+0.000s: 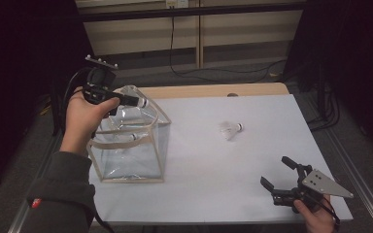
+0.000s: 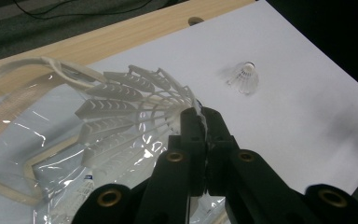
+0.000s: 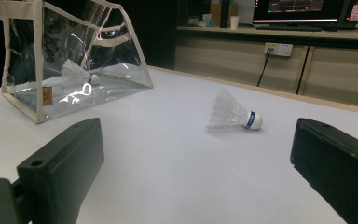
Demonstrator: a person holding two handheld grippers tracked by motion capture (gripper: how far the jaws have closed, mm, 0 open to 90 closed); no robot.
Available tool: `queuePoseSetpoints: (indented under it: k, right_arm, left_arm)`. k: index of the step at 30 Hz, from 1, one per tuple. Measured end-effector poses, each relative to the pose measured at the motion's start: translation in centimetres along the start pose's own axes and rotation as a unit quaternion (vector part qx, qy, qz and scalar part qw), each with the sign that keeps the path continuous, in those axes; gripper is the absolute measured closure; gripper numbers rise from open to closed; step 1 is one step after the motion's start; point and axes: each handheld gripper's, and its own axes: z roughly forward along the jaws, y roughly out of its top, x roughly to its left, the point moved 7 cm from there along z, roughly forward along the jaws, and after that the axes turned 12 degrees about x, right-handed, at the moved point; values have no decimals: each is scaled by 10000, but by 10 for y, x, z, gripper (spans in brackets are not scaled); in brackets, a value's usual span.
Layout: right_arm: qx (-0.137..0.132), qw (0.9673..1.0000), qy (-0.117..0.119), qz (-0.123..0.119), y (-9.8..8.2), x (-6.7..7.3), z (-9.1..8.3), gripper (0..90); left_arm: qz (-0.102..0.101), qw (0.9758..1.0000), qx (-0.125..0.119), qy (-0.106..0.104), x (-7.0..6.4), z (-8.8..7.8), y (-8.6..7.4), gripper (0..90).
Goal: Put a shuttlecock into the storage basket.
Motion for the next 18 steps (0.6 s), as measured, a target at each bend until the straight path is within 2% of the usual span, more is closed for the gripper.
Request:
queuePoseSetpoints:
  k: [18]
  right_arm:
    - [5,10000,0,-3,0,0,0,24]
  left_arm:
    - [-109,9997,4,212,15,-6,-6,892]
